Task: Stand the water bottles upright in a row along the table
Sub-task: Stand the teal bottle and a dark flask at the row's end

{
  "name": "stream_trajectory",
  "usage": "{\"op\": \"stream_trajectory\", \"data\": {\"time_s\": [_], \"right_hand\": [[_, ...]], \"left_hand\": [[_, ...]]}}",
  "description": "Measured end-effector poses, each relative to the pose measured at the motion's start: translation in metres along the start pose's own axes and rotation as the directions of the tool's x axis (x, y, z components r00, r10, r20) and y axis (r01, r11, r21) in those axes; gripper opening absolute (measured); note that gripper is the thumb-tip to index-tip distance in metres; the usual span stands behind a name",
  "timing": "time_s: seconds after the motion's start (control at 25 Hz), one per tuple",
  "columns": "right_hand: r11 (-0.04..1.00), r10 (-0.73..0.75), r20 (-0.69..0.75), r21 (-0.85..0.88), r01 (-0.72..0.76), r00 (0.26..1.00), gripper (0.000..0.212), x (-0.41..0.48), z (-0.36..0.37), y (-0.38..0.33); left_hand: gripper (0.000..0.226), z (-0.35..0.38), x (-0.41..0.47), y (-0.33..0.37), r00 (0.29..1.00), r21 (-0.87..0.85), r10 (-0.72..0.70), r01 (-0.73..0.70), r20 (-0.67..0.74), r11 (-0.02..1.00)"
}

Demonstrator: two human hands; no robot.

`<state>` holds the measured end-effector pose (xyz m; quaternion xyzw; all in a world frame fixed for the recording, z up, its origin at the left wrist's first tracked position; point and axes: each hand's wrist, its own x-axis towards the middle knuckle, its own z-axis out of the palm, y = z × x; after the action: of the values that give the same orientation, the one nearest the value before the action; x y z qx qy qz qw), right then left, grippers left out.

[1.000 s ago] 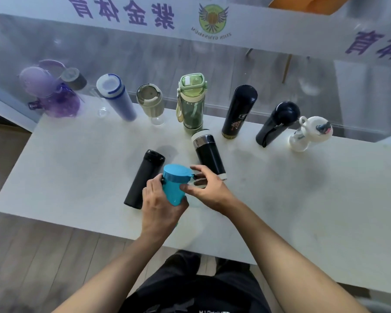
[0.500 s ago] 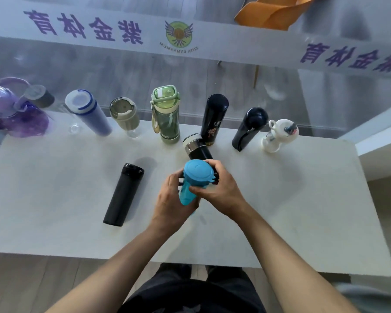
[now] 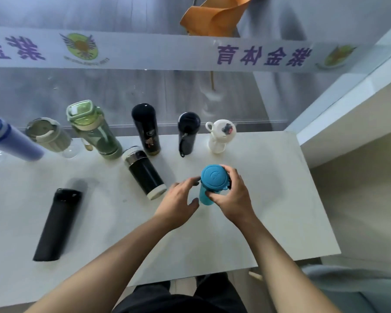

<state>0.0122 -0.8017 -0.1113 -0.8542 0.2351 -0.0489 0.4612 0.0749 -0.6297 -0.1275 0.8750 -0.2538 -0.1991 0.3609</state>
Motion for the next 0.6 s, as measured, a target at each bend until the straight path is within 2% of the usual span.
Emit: {"op": "stream_trajectory", "data": {"time_s": [0.12,0.2,0.32,0.6], "right_hand": [[0.998,0.058,-0.076,-0.020,-0.059,0.995,0.076,0.029,-0.039,0.037],[0.996,0.089,-0.106,-0.011,-0.090,0.990,0.077,0.054,-0.058,0.054],[0.997,0.062,-0.113,-0.028,-0.065,0.992,0.076,0.105,-0.085,0.077],[0.999,-0.028,-0.049,-0.032,0.026,0.998,0.078,0.187,-0.100,0.087]], "left_hand": [[0.058,0.025,0.025,0.009,0.994,0.108,-0.112,0.111,-0.001,0.988],[0.057,0.029,0.030,0.002,0.970,0.222,-0.211,0.233,-0.116,0.947],[0.060,0.035,0.037,-0.007,0.894,0.332,-0.328,0.423,-0.305,0.843],[0.058,0.036,0.041,-0.009,0.776,0.335,-0.423,0.599,-0.469,0.727]]}}
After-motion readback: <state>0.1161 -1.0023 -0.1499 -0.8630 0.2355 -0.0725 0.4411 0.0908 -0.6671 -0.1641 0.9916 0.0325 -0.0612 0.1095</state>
